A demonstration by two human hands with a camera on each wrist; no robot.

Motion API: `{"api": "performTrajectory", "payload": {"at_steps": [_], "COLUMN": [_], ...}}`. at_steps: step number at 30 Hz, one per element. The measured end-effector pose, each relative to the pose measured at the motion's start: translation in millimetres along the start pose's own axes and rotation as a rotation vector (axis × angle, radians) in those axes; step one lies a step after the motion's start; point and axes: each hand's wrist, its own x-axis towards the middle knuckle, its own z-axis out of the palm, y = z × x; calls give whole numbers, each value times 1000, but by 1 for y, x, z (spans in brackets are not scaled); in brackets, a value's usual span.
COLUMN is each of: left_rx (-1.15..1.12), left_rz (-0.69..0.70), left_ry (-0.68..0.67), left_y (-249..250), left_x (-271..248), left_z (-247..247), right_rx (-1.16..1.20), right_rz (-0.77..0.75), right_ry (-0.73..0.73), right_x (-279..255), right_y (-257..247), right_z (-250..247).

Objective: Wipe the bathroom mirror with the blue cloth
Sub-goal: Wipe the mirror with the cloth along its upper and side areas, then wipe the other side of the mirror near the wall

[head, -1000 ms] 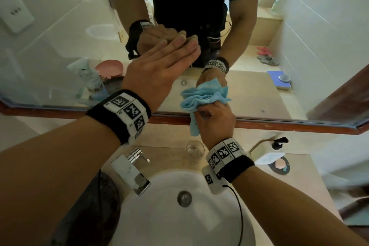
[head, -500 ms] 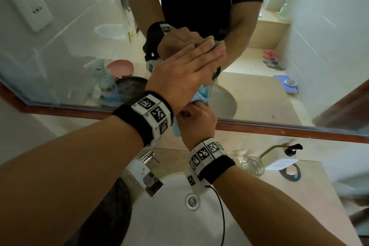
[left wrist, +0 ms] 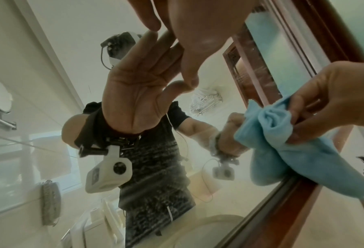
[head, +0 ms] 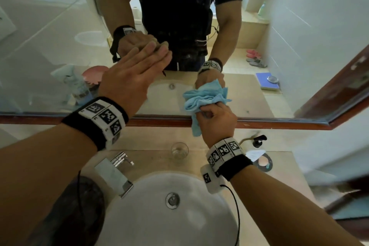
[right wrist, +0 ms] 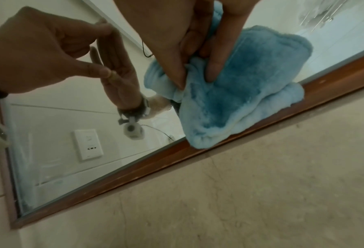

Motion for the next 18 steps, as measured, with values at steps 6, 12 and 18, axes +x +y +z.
{"api": "performTrajectory", "payload": {"at_steps": [6, 12, 18], "left_rx": [79, 49, 73], "left_rz": [-69, -115, -177], "left_ry": [-37, -57, -56], "left_y": [13, 24, 20], "left_x": [1, 3, -19], "left_z": [-6, -23, -23], "right_rx": [63, 74, 161], "right_rz": [27, 14, 39], "right_ry": [23, -14, -89], "right_x": [0, -3, -11], "right_y": [-6, -28, -58], "right_z": [4, 20, 55]}}
